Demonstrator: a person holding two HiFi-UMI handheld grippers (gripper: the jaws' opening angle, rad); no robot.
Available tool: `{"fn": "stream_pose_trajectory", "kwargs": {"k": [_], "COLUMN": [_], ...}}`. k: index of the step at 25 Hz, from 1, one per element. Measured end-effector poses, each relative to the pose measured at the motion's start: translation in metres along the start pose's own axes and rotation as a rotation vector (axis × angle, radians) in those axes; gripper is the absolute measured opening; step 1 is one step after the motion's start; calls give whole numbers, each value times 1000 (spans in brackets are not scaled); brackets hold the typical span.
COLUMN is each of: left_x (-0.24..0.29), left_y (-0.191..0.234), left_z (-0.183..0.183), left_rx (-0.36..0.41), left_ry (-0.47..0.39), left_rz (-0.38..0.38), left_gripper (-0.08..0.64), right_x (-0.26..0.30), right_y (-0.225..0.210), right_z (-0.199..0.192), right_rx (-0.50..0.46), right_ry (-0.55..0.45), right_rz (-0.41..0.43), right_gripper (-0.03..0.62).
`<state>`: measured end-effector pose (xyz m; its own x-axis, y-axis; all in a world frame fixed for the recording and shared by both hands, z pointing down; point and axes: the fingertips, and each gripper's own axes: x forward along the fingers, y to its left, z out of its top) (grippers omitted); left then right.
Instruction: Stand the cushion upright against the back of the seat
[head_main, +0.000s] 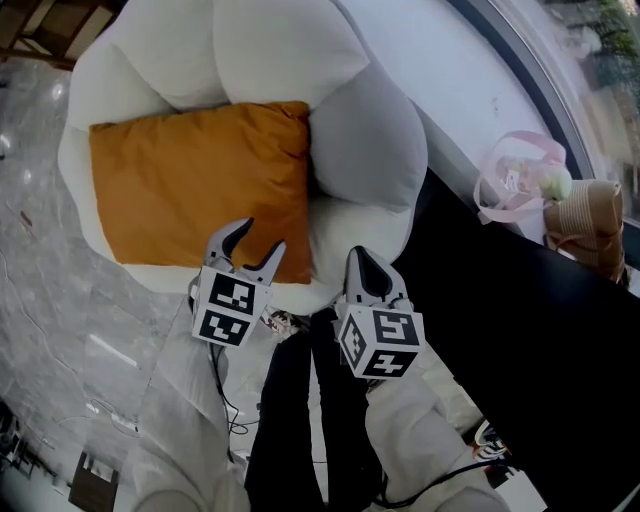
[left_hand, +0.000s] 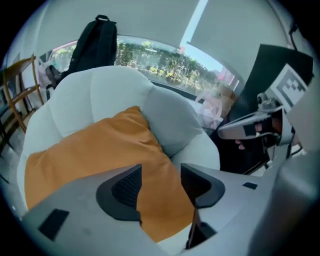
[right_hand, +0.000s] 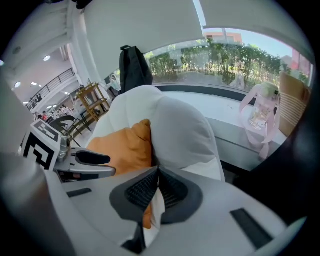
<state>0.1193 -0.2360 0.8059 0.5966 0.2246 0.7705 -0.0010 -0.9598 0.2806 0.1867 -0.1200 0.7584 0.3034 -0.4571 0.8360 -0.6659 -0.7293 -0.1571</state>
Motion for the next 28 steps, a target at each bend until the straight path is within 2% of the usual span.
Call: {"fn": "stream_pose_trajectory", "kwargs": {"k": [4, 11, 19, 25, 28], "left_x": [15, 40, 84, 99, 100], "left_y": [15, 30, 51, 61, 59], "left_z": [-10, -8, -28, -38, -37], "left_rx": [152, 214, 193, 186, 170], "left_ry": [99, 194, 314, 423, 442], "left_rz": [68, 82, 128, 113, 101], "left_gripper": [282, 345, 350, 347, 306], "right_x": [7, 15, 24, 27, 28], "right_y": [-1, -6, -25, -38, -47], "right_z": [-1, 0, -9, -21, -23], "right_rx": [11, 40, 92, 128, 142], "right_ry": [29, 63, 89, 109, 111], "right_rz": [7, 15, 3, -12, -17], "right_gripper": [63, 63, 63, 63, 63]}}
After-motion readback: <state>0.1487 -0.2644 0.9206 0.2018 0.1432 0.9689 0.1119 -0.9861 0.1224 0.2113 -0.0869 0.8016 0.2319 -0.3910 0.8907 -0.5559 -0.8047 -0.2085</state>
